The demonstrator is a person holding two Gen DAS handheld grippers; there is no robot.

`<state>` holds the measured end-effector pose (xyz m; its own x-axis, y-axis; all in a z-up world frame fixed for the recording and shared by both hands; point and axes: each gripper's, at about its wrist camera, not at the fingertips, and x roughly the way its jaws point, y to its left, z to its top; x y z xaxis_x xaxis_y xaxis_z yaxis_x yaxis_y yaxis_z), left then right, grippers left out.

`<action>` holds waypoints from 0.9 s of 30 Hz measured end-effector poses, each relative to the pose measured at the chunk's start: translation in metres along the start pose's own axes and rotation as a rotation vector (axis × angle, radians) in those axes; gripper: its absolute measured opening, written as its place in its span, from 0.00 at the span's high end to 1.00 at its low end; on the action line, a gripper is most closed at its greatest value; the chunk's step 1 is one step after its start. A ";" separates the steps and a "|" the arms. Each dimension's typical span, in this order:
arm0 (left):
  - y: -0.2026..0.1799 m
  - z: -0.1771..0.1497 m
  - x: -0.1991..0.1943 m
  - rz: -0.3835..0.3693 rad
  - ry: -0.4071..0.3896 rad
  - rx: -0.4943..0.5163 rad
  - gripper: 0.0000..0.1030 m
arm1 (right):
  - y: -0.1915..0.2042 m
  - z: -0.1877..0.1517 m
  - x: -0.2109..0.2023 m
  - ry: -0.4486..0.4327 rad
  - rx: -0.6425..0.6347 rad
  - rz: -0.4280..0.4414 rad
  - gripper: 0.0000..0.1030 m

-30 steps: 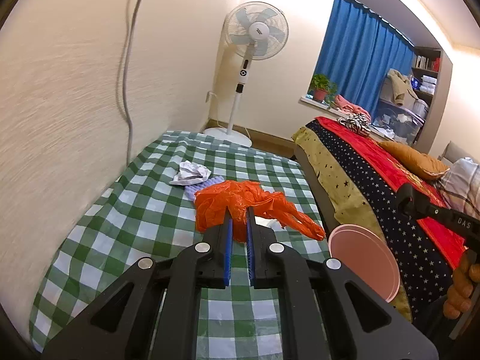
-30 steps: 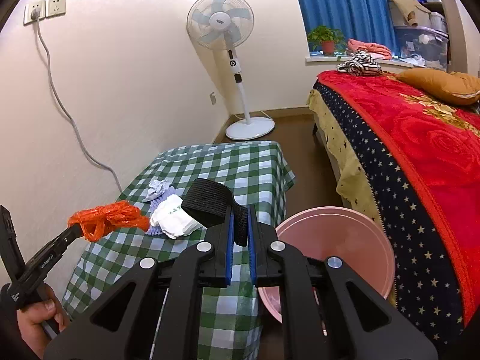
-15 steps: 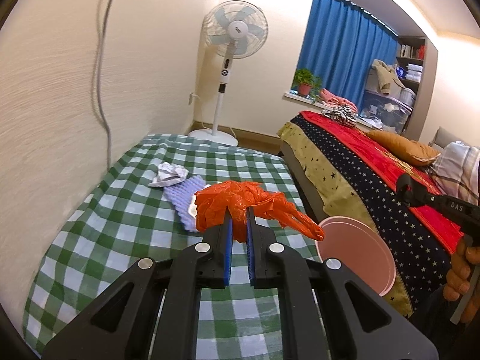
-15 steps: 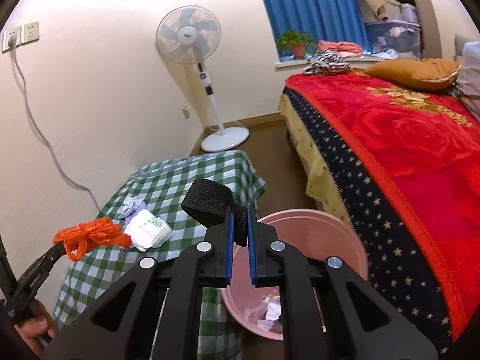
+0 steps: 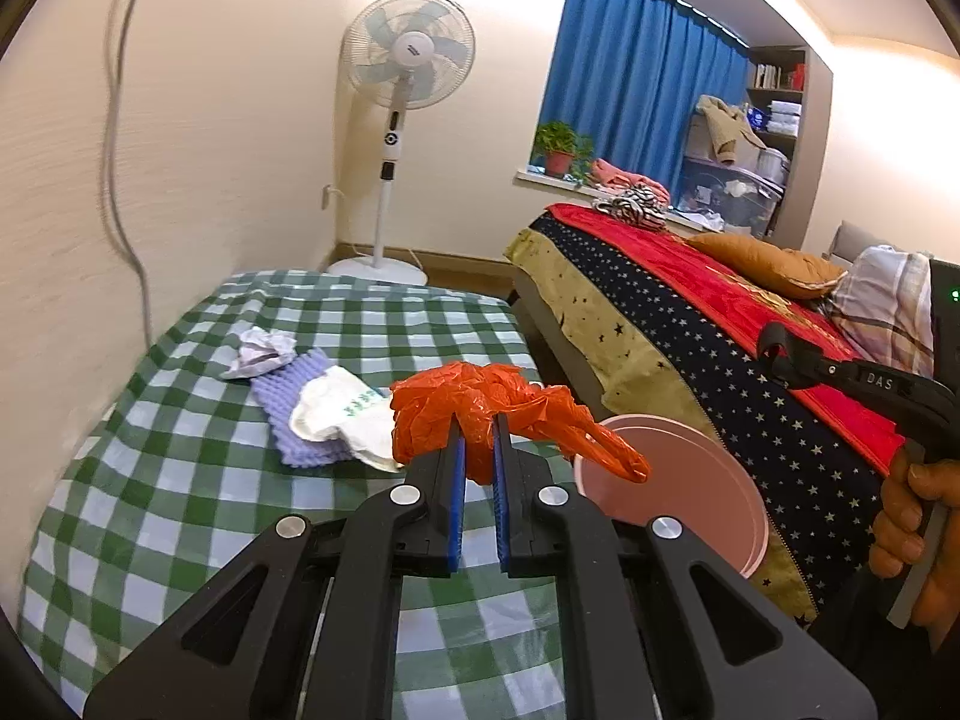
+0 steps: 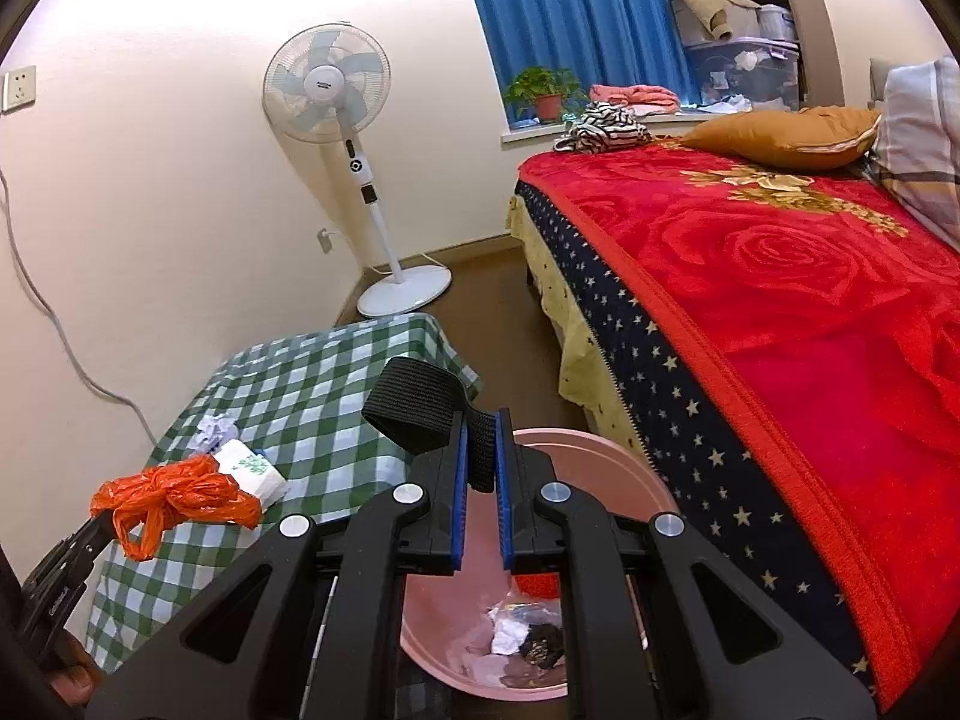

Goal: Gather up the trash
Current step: 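Carry the orange bag and black item with both tools over the pink bin, then open both tools to drop the orange bag and black item into the bin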

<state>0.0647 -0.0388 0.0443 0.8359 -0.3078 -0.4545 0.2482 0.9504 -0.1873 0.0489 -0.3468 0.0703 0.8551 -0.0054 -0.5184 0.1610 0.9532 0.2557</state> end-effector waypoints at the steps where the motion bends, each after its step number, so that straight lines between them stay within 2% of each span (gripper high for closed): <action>1: -0.002 0.000 0.002 -0.004 0.001 0.004 0.92 | -0.001 0.000 0.000 -0.001 -0.001 -0.004 0.92; 20: -0.069 0.004 0.047 -0.099 0.032 0.082 0.92 | -0.028 0.004 0.004 -0.005 0.043 -0.072 0.92; 27: -0.087 0.003 0.067 -0.126 0.052 0.100 0.92 | -0.027 0.004 0.007 -0.002 0.042 -0.087 0.92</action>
<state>0.1006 -0.1417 0.0322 0.7690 -0.4243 -0.4781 0.3992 0.9029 -0.1593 0.0526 -0.3739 0.0630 0.8380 -0.0879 -0.5385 0.2550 0.9356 0.2441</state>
